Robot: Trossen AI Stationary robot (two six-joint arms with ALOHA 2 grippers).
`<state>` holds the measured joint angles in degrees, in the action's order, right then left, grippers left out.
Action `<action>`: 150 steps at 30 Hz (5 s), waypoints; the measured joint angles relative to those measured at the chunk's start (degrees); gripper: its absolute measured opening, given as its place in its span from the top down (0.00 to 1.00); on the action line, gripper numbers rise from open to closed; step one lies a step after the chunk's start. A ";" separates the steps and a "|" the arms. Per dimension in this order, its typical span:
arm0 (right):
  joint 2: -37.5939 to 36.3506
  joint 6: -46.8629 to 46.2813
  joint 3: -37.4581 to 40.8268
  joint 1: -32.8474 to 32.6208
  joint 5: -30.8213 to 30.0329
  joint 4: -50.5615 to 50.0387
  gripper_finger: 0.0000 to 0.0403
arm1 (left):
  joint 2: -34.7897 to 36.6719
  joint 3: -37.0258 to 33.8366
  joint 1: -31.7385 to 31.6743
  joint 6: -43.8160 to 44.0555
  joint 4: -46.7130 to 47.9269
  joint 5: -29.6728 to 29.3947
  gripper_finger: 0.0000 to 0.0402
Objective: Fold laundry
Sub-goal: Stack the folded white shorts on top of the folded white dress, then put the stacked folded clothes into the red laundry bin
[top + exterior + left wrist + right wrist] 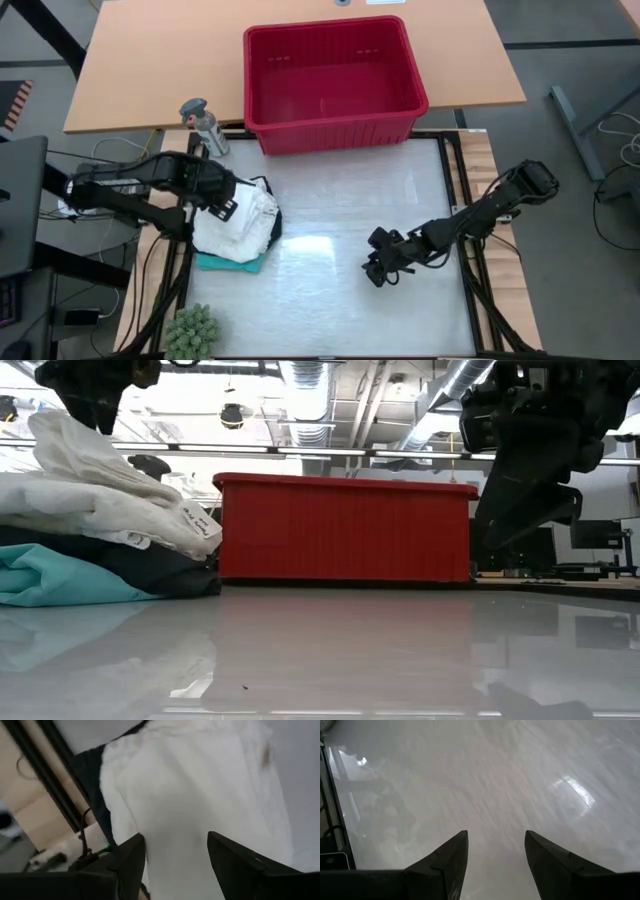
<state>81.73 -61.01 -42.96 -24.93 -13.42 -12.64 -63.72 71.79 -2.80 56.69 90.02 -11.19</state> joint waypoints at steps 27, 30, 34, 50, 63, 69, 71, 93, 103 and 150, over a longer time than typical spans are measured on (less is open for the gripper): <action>0.00 1.11 0.00 -0.04 0.01 0.42 0.45 | 0.43 0.00 -0.35 10.89 -7.46 -28.11 0.50; 0.00 1.11 0.00 -0.04 0.01 0.53 0.45 | 2.64 0.00 9.24 25.45 -7.86 -41.42 0.52; 0.00 1.13 0.00 -0.04 -0.12 0.78 0.45 | 6.50 -1.05 21.62 37.37 -9.63 -47.57 0.57; 0.00 4.09 0.00 2.69 1.11 1.59 0.45 | 7.09 -31.74 30.86 77.59 -24.40 -31.98 0.98; 0.00 4.00 -0.02 4.48 4.53 6.57 0.45 | 0.18 -47.44 27.51 75.73 -45.83 -23.56 1.00; 0.00 3.98 -0.02 4.46 6.17 8.34 0.45 | -7.37 -47.84 26.75 72.22 -57.47 -26.45 1.00; 0.00 3.98 -0.02 4.50 6.16 8.85 0.45 | -10.56 -47.65 25.82 69.73 -63.85 -28.43 1.00; -3.83 -0.40 -0.02 7.00 0.12 3.66 0.45 | -32.69 -18.10 12.82 30.01 -82.52 -13.69 1.00; -16.06 4.37 -0.02 5.03 -3.19 -3.98 0.45 | -25.94 -16.50 10.27 14.78 -83.23 -10.30 0.80; -4.57 19.65 -3.13 19.95 6.15 19.30 0.31 | 8.83 -16.85 -1.22 -0.26 -46.45 0.83 0.22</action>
<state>77.16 -41.36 -46.09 -4.97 -7.27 6.66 -54.89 54.94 -4.03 56.44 43.57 -10.37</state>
